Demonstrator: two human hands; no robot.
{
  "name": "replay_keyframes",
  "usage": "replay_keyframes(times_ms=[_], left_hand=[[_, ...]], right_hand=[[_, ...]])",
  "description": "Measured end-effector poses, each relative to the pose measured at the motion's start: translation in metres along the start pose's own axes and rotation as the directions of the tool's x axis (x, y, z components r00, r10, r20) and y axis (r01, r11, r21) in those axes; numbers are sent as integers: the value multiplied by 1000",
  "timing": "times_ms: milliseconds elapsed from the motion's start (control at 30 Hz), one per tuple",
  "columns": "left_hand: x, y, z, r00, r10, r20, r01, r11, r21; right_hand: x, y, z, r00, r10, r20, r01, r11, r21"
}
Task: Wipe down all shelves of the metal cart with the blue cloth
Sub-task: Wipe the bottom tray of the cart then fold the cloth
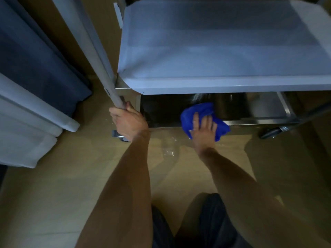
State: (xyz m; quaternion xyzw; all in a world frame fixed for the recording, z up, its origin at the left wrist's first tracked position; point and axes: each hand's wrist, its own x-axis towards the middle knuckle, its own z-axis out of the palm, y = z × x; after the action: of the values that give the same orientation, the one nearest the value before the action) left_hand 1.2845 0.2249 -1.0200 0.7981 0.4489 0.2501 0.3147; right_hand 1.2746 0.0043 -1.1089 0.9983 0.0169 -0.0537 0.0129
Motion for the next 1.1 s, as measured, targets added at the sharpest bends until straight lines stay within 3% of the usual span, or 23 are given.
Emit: replay_keyframes(times_ms=[167, 300, 500, 633, 733, 867, 1000, 1100], left_hand=[[4, -5, 3, 1000, 28, -3, -28, 999, 31], [3, -3, 0, 1000, -1, -2, 1, 999, 51], [4, -7, 6, 999, 40, -12, -40, 998, 55], [1, -7, 1, 997, 71, -16, -70, 995, 64], [-5, 0, 3, 998, 35, -56, -34, 999, 20], [-7, 4, 3, 998, -23, -62, 25, 1000, 17], [-7, 6, -2, 999, -33, -12, 35, 987, 157], [-37, 6, 5, 988, -136, 78, 103, 938, 331]], right_hand=[[6, -129, -11, 953, -297, 66, 293, 954, 68], [-3, -187, -27, 954, -276, 115, 262, 957, 126], [-2, -130, -15, 948, -320, 5, 316, 939, 137], [-1, -58, -4, 989, -110, -104, 121, 987, 102], [-2, -9, -5, 1000, 11, -2, -10, 997, 71], [6, -15, -17, 993, 71, 90, -79, 993, 86], [8, -28, -22, 986, 97, 132, -108, 991, 75], [6, -19, -22, 991, 61, 119, -69, 995, 69]])
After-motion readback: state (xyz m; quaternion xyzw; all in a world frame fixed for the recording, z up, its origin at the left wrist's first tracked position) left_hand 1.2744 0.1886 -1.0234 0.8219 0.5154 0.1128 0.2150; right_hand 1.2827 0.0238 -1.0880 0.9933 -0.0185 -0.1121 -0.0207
